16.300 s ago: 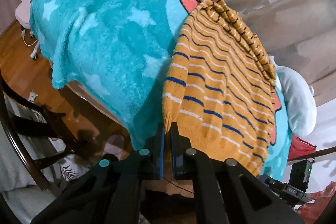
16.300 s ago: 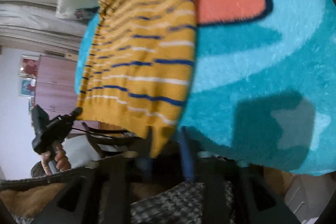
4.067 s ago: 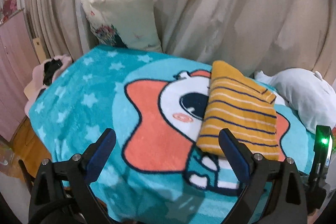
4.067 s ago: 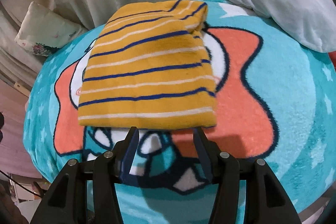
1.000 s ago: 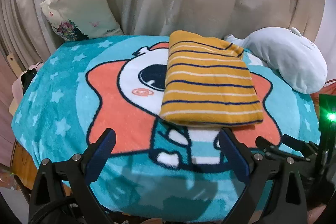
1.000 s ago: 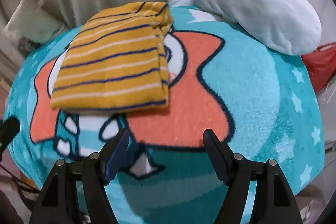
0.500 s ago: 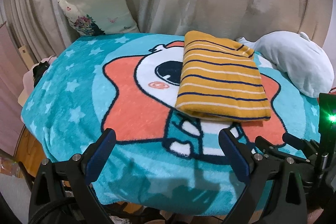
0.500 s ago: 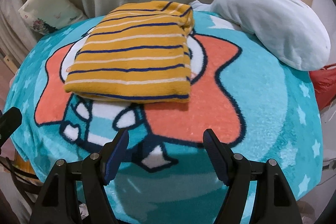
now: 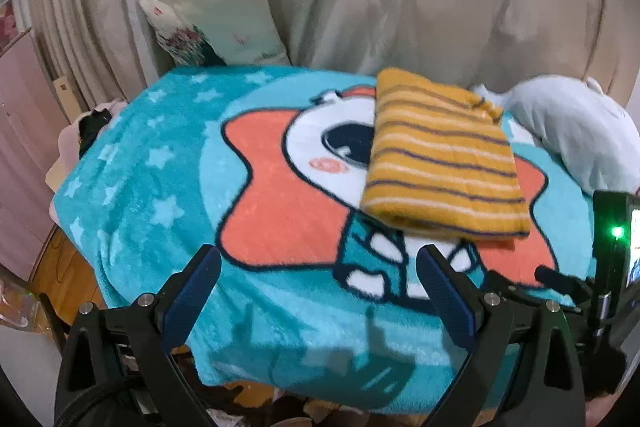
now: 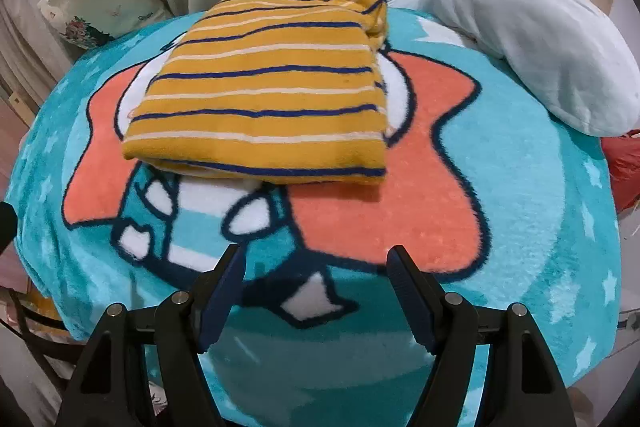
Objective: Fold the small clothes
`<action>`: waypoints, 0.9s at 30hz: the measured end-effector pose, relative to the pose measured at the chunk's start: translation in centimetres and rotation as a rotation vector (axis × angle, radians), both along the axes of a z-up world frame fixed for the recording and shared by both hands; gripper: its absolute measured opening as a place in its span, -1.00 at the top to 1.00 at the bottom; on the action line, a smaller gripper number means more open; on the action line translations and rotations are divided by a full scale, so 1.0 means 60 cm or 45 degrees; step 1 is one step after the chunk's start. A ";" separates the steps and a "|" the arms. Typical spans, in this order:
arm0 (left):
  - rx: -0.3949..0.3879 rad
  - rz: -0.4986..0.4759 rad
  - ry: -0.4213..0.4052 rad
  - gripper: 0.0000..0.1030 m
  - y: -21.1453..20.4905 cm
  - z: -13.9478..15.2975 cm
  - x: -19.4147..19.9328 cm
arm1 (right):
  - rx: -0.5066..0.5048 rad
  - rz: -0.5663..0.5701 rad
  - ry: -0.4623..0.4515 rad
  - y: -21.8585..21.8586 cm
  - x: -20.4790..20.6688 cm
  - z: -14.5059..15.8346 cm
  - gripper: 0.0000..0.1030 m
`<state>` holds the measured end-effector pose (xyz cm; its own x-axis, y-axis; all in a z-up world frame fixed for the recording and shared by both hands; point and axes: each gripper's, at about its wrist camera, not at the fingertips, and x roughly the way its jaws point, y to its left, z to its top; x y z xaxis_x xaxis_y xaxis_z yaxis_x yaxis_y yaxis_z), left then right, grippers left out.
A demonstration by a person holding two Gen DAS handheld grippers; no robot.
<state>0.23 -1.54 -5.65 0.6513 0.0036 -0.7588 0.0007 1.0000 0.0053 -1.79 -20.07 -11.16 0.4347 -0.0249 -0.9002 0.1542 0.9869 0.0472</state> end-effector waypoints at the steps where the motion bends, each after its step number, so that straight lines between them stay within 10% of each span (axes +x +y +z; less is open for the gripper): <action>1: 0.005 0.015 -0.045 -0.90 0.003 0.010 -0.003 | 0.000 0.004 -0.012 0.002 0.001 0.003 -0.51; 14: 0.116 0.150 -0.331 -1.00 0.014 0.089 0.000 | -0.003 -0.009 -0.107 -0.005 0.004 0.029 -0.51; 27: 0.142 0.120 -0.088 -1.00 0.005 0.039 0.036 | -0.022 0.022 -0.074 0.000 0.015 0.014 -0.51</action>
<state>2.38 -1.26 -3.30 0.6948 0.1488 -0.7036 -0.0973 0.9888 0.1130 -0.87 -20.08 -10.32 0.4870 -0.0321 -0.8728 0.1345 0.9902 0.0386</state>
